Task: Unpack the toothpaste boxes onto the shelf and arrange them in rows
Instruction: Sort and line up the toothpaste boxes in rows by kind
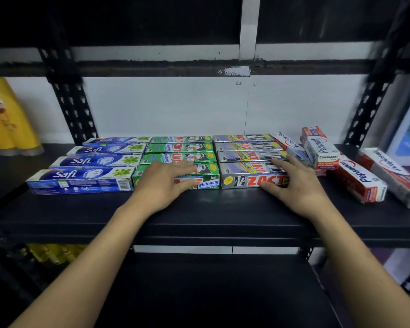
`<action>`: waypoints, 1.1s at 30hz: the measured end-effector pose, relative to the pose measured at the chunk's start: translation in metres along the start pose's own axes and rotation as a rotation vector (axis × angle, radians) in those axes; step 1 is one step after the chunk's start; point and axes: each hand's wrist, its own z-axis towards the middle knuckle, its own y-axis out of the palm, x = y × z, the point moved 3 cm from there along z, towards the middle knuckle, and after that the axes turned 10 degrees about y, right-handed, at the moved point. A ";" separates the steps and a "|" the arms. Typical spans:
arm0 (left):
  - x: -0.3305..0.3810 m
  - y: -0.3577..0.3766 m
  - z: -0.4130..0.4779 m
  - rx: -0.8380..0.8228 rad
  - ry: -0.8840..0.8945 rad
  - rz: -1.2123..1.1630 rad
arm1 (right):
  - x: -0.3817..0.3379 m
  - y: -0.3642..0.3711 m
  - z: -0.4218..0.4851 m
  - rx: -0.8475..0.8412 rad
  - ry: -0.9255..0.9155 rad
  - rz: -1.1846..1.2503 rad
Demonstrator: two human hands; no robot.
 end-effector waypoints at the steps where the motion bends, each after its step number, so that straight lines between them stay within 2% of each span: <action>1: 0.000 0.000 0.000 0.000 0.003 0.011 | -0.001 -0.001 0.000 0.002 -0.001 -0.004; 14: 0.016 -0.007 0.021 0.122 -0.065 -0.020 | -0.005 -0.006 -0.009 0.000 0.006 0.043; 17: 0.009 -0.010 0.053 0.020 -0.075 -0.047 | -0.006 -0.006 -0.008 -0.026 0.017 0.031; 22: -0.006 0.005 0.104 -0.276 -0.135 0.032 | -0.001 -0.002 -0.001 -0.006 0.011 0.059; 25: -0.010 0.019 0.122 -0.398 -0.149 0.033 | -0.001 0.000 0.000 0.002 0.004 0.073; 33: -0.024 0.045 0.140 -0.475 -0.125 0.070 | -0.003 -0.002 -0.001 -0.018 0.017 0.057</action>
